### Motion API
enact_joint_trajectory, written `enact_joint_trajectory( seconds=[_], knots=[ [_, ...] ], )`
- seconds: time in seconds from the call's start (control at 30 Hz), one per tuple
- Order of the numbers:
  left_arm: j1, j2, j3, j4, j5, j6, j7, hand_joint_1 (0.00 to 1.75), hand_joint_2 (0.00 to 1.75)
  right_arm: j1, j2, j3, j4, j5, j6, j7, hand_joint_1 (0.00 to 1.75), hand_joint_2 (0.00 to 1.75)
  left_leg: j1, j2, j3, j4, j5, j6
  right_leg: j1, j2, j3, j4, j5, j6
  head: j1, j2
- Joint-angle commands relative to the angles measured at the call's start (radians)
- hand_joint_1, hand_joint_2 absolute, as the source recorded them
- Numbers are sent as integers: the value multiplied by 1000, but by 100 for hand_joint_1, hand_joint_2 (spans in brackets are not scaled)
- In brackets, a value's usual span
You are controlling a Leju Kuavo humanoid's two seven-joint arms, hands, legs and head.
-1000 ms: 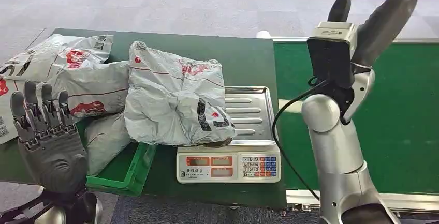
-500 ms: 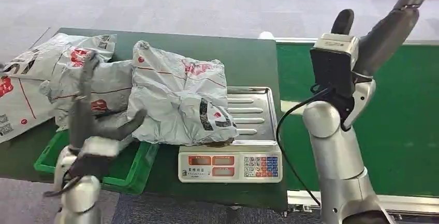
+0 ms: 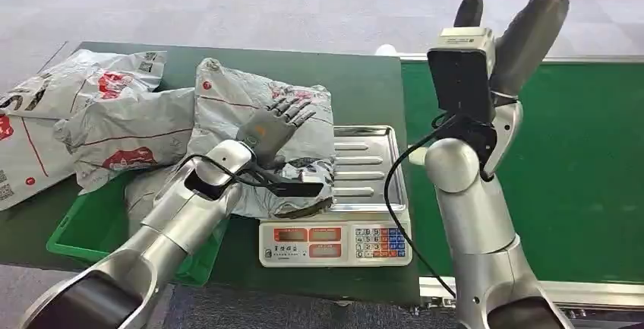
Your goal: Moved the parcel from conveyor to table for the left to box.
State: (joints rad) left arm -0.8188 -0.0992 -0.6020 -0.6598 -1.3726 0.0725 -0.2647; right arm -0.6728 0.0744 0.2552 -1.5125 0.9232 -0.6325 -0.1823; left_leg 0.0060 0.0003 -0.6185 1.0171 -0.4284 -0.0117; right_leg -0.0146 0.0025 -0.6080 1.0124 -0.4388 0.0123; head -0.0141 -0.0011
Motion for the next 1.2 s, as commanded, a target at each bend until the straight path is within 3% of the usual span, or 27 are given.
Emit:
enact_joint_trajectory(
  seconds=[0.03,1.2],
  knots=[
    [-94,19,-130,231,-5,-2,0,0,175,-22,4,14,77,2,-5,1,0,0,1,2,2,-2,0,0,1,2,2,-2,1,-1,0,0],
    [-128,1,-154,279,-9,-26,8,0,175,-59,-8,7,134,0,-10,1,0,0,0,0,0,0,0,0,0,1,0,0,0,-1,0,0]
  ],
)
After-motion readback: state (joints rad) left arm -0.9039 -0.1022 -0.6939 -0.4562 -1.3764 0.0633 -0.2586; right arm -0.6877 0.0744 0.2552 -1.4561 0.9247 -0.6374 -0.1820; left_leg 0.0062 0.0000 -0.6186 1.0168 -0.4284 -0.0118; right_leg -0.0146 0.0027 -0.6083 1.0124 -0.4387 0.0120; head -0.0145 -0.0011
